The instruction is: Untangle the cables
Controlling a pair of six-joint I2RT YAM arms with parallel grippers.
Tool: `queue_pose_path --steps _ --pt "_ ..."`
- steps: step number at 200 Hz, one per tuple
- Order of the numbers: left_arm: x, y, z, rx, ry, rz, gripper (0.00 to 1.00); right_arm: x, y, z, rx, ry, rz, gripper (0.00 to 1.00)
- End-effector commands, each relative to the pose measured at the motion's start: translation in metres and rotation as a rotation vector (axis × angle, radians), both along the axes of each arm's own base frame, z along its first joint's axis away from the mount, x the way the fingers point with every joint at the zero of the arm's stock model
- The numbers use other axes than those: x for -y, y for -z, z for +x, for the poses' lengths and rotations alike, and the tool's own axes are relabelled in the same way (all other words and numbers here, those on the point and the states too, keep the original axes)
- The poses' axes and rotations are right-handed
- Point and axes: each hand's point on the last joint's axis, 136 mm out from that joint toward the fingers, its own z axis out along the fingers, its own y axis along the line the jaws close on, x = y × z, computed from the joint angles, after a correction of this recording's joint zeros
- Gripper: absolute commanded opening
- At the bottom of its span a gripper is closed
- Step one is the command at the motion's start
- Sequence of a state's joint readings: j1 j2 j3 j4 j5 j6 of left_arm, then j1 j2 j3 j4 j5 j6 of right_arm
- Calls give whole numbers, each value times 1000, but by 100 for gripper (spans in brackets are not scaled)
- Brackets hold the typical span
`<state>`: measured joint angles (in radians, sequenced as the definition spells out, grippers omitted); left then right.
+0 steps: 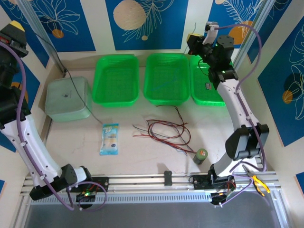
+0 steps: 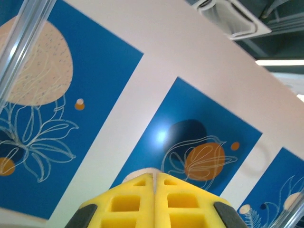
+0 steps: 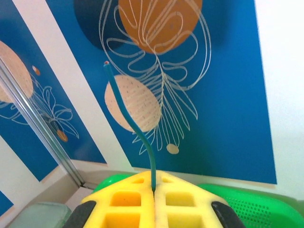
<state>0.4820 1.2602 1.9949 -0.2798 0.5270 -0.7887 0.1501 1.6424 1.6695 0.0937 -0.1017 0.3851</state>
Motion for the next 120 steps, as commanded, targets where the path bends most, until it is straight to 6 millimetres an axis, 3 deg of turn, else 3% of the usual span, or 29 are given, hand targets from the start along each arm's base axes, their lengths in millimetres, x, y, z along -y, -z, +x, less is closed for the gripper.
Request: queue_pose_path --steps 1,18,51,72,96,102,120 --pt "16 -42 -21 134 54 0 0 -14 -15 15 53 -13 -9 0" --pt "17 -57 -26 184 68 -17 0 -27 6 34 -7 -34 -27 0" --pt "12 -80 -37 282 37 -46 0 -41 76 64 -183 -20 -26 0" --pt "9 -96 -44 366 36 -70 0 -48 123 73 -350 -39 -38 0" --pt "6 -106 -40 399 49 -99 0 -56 174 73 -512 -50 -99 0" --pt "5 -107 -36 399 58 -110 0 -57 185 73 -552 -53 -115 8" --pt "7 -106 -24 396 100 -132 0 -62 209 69 -655 -80 -143 60"
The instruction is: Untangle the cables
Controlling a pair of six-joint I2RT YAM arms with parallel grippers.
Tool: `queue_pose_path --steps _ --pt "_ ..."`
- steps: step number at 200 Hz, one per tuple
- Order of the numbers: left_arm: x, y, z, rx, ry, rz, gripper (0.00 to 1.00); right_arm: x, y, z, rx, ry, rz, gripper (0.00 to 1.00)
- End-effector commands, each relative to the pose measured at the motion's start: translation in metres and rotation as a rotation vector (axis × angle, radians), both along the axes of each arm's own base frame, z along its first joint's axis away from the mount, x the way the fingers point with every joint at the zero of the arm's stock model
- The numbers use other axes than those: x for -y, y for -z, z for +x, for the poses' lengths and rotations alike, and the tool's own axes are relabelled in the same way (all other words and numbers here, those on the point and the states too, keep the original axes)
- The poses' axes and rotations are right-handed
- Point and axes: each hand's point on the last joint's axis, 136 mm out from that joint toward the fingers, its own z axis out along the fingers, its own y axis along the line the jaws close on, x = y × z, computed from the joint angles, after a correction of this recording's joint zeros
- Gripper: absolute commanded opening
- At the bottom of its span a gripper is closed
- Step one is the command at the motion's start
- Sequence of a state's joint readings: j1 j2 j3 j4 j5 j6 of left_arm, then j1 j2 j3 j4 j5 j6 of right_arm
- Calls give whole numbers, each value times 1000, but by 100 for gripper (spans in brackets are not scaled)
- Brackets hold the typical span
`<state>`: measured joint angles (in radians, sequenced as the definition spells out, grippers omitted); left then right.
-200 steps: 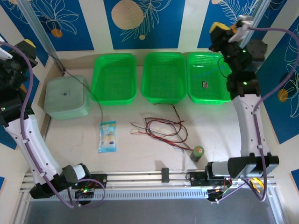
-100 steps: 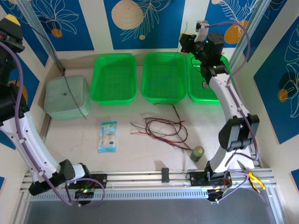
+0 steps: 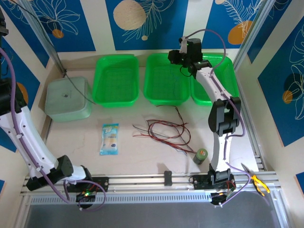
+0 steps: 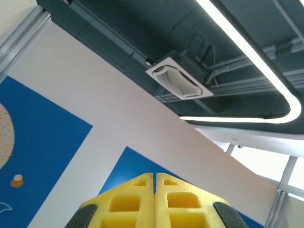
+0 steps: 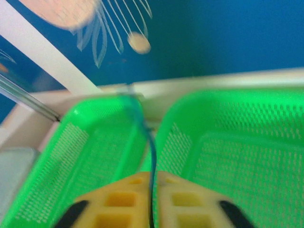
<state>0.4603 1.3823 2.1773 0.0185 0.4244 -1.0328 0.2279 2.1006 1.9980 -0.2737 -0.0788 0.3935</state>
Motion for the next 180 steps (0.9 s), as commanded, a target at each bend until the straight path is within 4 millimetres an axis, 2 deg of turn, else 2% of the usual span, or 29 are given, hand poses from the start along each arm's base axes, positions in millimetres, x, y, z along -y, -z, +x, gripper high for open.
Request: queue_pose_path --steps 1,8,17,36,60,99,131,152,180 --pt "7 -18 -3 79 56 -23 0 -5 30 -16 -172 -33 -50 63" --pt "10 -16 2 76 72 -23 0 -4 35 -17 -206 -31 -54 86" --pt "13 -14 10 67 87 -20 0 -4 39 -20 -239 -32 -63 100" --pt "24 -5 28 41 110 -3 0 -3 32 -26 -246 -35 -64 99" --pt "42 6 53 9 123 36 0 -1 9 -39 -214 -43 -62 99" --pt "64 23 93 -36 163 66 0 7 -29 -72 -153 -71 -109 99" --pt "79 34 127 -69 184 83 0 18 -53 -99 -102 -73 -108 99" --pt "91 38 145 -83 192 105 0 22 -58 -115 -87 -77 -85 99" --pt "105 54 167 -112 183 133 0 21 -50 -134 -128 -95 -43 99"
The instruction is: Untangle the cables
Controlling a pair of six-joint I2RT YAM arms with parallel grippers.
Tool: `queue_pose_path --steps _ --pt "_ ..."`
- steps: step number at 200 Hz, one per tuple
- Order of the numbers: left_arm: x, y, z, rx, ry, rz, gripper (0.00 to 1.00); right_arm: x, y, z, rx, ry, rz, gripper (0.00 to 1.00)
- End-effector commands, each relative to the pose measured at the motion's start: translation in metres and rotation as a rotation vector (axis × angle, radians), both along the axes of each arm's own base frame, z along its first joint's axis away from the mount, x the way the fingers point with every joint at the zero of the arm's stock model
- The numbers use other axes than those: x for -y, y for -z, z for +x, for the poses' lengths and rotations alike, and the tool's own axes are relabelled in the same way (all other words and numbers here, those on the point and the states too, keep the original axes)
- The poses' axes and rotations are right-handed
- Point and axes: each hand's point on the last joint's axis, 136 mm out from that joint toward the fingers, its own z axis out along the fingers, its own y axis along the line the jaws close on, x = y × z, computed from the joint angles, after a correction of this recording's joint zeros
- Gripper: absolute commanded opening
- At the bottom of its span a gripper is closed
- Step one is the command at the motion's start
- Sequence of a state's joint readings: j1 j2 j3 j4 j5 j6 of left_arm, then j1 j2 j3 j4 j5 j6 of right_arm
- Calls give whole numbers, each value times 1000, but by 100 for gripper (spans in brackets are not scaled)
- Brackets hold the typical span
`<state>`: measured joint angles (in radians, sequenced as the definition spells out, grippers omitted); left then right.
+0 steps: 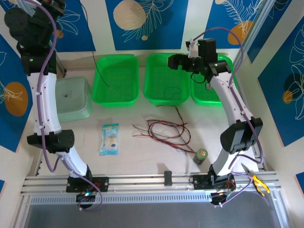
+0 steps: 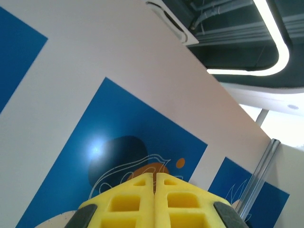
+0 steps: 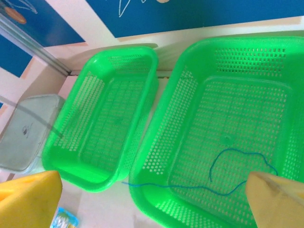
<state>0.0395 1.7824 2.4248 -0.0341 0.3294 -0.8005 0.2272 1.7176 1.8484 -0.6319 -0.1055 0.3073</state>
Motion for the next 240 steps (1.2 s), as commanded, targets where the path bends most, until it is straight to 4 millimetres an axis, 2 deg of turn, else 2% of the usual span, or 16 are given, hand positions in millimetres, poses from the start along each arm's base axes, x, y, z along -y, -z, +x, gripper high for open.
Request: queue_pose_path --steps 1,40,51,75,96,123,149,186,199,218,240 --pt "10 -4 2 31 -31 46 0 -3 16 -11 -53 -29 35 99" --pt "22 12 36 6 -28 59 0 -4 27 -23 -77 -41 72 99" --pt "29 26 48 -22 -19 71 0 -4 30 -26 -88 -46 73 99" --pt "46 70 76 -110 -27 152 0 -1 37 -33 -101 -51 67 99" --pt "53 116 97 -221 -53 243 0 5 39 -37 -105 -47 69 99" --pt "51 178 117 -382 -77 327 0 12 42 -38 -114 -37 77 99" --pt "51 254 130 -582 -65 377 0 11 46 -38 -127 -44 84 99" --pt "62 379 132 -901 -36 517 0 5 61 -37 -157 -58 67 99" --pt "66 416 130 -996 -20 560 0 1 66 -39 -166 -69 59 100" --pt "72 463 129 -1104 1 579 0 -5 71 -40 -172 -83 48 100" --pt "77 505 129 -1210 28 568 0 -10 74 -42 -181 -94 44 100"
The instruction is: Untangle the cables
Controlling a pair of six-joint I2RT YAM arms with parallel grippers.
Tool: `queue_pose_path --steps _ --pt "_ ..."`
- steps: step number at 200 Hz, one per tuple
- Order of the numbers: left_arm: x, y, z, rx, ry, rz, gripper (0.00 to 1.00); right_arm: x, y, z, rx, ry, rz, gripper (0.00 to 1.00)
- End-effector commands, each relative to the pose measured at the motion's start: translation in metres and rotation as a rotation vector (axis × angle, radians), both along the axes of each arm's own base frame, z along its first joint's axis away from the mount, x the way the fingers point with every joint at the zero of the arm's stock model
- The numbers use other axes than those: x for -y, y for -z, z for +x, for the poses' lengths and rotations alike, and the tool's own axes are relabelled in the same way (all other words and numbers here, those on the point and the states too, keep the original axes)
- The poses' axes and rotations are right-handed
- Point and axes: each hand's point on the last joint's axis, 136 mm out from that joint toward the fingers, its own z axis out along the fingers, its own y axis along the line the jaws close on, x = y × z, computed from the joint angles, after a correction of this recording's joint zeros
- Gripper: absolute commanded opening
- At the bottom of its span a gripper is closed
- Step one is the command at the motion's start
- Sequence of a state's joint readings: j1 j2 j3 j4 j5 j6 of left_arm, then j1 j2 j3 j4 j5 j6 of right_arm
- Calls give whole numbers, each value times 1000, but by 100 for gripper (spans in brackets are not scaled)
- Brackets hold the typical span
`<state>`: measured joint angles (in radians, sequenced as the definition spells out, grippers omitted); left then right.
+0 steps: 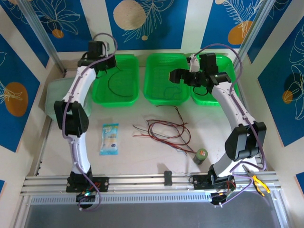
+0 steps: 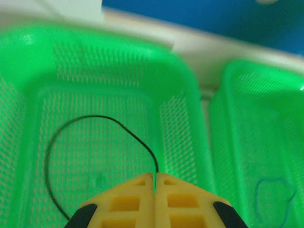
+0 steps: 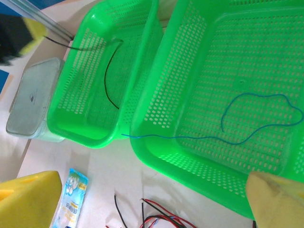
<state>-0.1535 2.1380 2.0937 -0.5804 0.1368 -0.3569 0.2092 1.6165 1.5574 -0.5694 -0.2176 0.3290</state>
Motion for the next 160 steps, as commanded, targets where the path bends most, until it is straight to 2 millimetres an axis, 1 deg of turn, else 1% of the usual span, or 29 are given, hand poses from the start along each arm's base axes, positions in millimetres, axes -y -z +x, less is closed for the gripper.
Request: queue_pose_path --steps 1,28,34,41,56,75,92,112,134,160 --pt "1 49 -12 -150 -5 39 0 -9 12 -5 -29 -35 -7 100" --pt "3 86 -14 -234 -20 49 0 -15 17 -9 -38 -51 -13 100" --pt "4 92 -15 -252 -17 46 9 -16 18 -9 -40 -53 -14 100" --pt "6 100 -16 -274 -12 45 23 -18 21 -9 -44 -62 -16 98" --pt "10 111 -20 -304 0 35 45 -23 29 -10 -54 -77 -26 94" --pt "14 115 -24 -314 11 33 57 -33 42 -9 -65 -97 -55 88" --pt "11 106 -25 -293 -2 54 64 -43 53 -8 -75 -122 -89 81" --pt "7 89 -27 -257 -14 67 66 -61 65 -8 -85 -170 -125 72" --pt "4 61 -34 -196 -23 60 67 -82 79 -7 -78 -223 -183 62" --pt "2 28 -51 -137 -25 36 66 -105 92 -5 -76 -273 -244 59"
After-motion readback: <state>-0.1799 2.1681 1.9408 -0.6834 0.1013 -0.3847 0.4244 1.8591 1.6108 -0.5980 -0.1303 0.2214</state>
